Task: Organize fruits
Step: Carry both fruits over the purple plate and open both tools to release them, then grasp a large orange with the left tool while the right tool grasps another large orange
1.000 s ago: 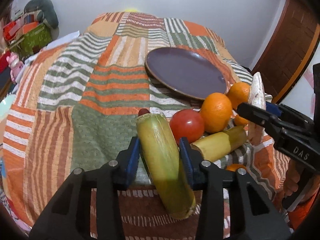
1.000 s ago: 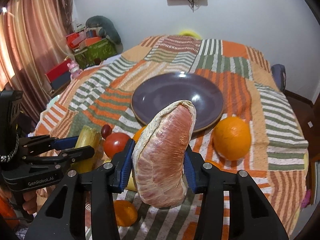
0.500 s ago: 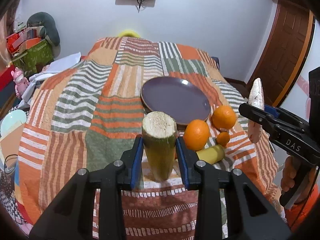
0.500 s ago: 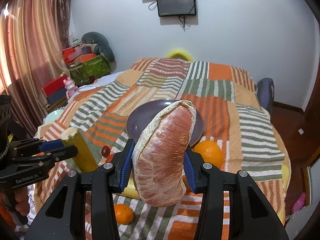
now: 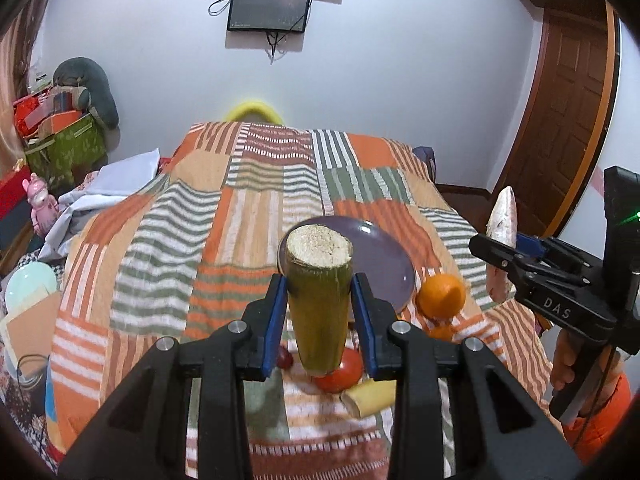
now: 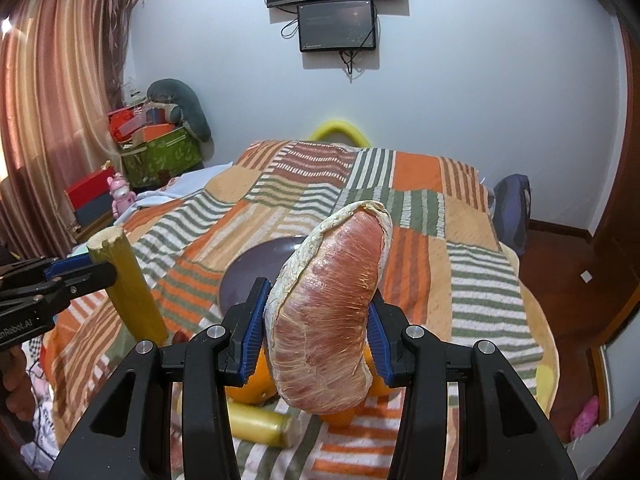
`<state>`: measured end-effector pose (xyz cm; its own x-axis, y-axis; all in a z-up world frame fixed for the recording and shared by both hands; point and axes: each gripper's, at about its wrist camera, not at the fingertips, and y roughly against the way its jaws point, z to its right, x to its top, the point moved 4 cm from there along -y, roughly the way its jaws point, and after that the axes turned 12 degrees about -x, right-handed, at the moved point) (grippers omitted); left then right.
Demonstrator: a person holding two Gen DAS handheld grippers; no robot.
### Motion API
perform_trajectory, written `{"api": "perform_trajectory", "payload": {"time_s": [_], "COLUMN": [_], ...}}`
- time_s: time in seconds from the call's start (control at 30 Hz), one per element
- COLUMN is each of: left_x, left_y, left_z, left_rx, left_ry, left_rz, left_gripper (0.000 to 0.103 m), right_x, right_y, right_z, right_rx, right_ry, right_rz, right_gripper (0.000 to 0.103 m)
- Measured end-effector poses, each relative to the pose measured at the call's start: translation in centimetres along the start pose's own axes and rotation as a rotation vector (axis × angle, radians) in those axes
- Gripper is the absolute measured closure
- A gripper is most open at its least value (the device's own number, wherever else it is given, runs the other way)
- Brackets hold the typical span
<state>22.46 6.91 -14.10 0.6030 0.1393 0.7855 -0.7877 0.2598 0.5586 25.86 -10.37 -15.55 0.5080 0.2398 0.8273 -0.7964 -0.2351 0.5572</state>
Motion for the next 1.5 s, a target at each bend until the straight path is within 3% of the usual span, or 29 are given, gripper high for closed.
{"api": "perform_trajectory", "payload": {"time_s": [0.33,0.77,0.93,1.27,1.37,1.43,1.5], "left_x": [2.6,3.2,3.2,3.8,4.4,4.5,4.3], "left_y": [-3.7,-10.1,-12.1,-15.1,-15.3,-15.1,-14.9], "left_z": [-0.6,-2.1,-2.8,-3.3,-3.2,-3.2,-3.2], "left_rx": [-0.014,-0.031,-0.074,-0.080,-0.063,-0.059,-0.060], "left_ry": [-0.008,0.005,0.050,0.052,0.034,0.028,0.027], "left_rz": [0.006,-0.088,-0.122,-0.132,-0.117,-0.112,-0.116], "left_gripper": [0.071,0.071,0.071,0.075,0.075,0.075,0.075], "right_x": [0.8,0.4,0.0,0.3,0.7,1.0,1.2], "right_y": [-3.2,-9.4,-11.4,-13.4,-13.6,-13.2,-12.5], "right_z": [-0.5,-2.0,-2.1,-2.2,-2.4,-2.4,-2.5], "right_rx": [-0.019,-0.047,-0.036,-0.002,-0.001,-0.014,-0.028], "right_ry": [0.028,0.112,0.112,0.115,0.123,0.130,0.148], "right_rz": [-0.012,-0.126,-0.182,-0.230,-0.214,-0.187,-0.163], "right_gripper": [0.061,0.061,0.061,0.061,0.053,0.041,0.040]}}
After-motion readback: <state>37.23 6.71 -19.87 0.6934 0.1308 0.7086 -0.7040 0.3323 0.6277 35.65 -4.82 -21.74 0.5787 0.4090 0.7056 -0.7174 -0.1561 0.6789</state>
